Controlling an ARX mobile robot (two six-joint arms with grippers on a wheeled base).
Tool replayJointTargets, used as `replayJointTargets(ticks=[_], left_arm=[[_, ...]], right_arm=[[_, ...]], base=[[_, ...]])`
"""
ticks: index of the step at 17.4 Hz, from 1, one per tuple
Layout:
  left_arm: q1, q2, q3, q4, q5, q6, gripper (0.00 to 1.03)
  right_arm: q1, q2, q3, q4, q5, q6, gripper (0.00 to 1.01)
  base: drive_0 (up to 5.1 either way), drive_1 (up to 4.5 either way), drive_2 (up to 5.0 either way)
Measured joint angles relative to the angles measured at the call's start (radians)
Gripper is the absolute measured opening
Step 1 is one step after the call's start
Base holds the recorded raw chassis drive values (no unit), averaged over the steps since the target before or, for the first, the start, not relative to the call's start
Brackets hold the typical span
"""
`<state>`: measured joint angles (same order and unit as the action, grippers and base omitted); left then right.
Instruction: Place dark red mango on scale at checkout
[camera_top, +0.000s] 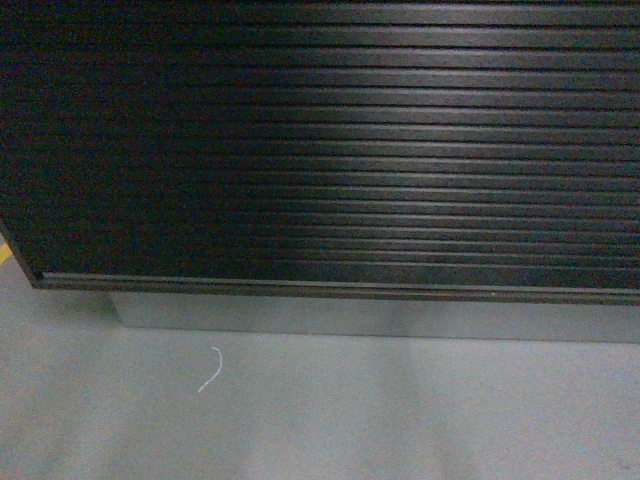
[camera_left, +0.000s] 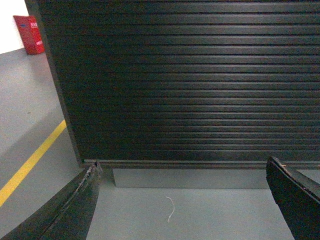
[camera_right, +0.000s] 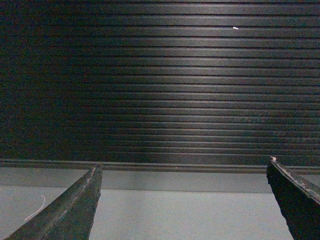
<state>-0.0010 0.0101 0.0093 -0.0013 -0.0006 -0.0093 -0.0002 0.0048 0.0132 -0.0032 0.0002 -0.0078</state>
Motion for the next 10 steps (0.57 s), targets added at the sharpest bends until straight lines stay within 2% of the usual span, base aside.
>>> replayJointTargets(ticks=[10], left_arm=[[0.0,0.0,0.0,-0.002,0.0,0.0,0.98]], right_arm=[[0.0,0.0,0.0,-0.001,-0.001,0.0,0.98]], base=[[0.0,2.99,-3.0]])
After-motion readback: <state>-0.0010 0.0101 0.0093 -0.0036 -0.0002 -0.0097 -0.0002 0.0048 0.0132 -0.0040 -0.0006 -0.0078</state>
